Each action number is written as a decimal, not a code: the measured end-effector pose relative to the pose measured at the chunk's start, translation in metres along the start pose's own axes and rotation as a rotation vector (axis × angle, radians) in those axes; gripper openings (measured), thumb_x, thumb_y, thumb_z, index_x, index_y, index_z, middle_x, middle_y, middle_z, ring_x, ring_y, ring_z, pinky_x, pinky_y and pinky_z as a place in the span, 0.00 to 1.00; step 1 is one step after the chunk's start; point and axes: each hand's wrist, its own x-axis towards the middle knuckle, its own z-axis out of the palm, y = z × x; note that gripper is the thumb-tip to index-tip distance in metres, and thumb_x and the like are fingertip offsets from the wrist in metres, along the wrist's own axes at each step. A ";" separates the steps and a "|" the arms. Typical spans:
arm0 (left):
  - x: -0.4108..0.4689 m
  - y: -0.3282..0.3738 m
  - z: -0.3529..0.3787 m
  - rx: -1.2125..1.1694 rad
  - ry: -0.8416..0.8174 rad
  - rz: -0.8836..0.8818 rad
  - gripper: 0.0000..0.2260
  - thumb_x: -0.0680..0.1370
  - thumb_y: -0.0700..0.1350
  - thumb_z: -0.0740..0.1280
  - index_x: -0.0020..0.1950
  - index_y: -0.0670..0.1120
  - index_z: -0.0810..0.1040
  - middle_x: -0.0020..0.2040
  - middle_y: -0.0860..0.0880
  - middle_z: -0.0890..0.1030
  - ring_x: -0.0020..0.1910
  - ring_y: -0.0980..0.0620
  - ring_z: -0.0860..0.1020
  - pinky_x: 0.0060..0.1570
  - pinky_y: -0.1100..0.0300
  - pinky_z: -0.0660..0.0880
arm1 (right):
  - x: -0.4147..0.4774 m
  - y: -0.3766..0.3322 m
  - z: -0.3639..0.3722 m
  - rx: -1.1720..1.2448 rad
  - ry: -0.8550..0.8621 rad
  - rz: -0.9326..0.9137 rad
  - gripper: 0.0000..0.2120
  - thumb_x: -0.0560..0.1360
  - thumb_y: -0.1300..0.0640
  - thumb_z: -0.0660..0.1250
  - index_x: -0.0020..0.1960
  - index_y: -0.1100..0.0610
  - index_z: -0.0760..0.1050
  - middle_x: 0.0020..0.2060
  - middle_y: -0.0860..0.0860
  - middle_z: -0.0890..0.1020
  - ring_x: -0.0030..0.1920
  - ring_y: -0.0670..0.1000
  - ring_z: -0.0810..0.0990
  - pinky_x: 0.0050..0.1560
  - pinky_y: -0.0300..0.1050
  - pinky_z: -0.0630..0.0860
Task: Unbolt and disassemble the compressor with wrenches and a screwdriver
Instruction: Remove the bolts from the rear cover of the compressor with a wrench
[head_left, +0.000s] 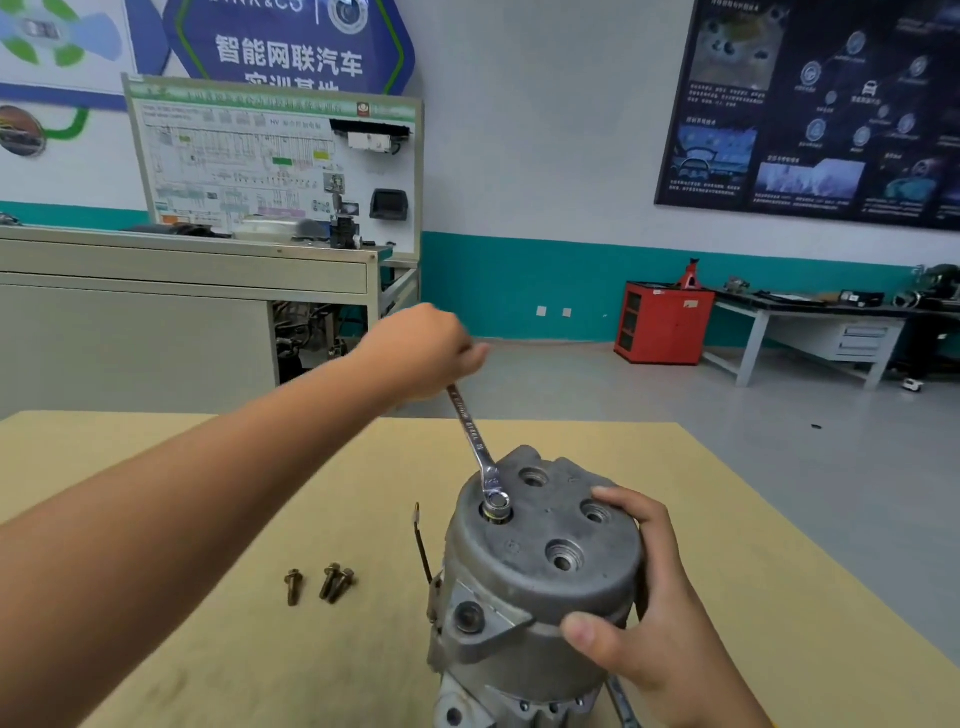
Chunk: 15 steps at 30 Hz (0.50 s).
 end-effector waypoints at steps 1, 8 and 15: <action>-0.009 -0.012 -0.003 -0.016 -0.003 -0.025 0.23 0.82 0.54 0.53 0.30 0.45 0.67 0.26 0.49 0.68 0.24 0.54 0.65 0.25 0.61 0.61 | 0.000 0.001 0.000 0.008 0.004 -0.002 0.38 0.54 0.47 0.77 0.61 0.36 0.67 0.63 0.45 0.74 0.60 0.46 0.78 0.52 0.34 0.75; -0.109 -0.042 -0.036 0.090 0.122 -0.090 0.23 0.79 0.56 0.55 0.26 0.49 0.65 0.20 0.53 0.66 0.22 0.57 0.66 0.23 0.61 0.60 | -0.001 0.007 0.002 0.021 0.005 0.024 0.42 0.54 0.43 0.80 0.64 0.38 0.65 0.61 0.39 0.75 0.60 0.45 0.78 0.51 0.35 0.76; -0.195 0.006 -0.065 0.076 0.347 0.211 0.23 0.79 0.60 0.53 0.27 0.48 0.64 0.22 0.52 0.62 0.16 0.48 0.66 0.16 0.61 0.63 | -0.001 0.006 0.003 0.041 0.018 0.022 0.40 0.54 0.45 0.78 0.63 0.37 0.65 0.57 0.36 0.76 0.57 0.45 0.79 0.49 0.34 0.77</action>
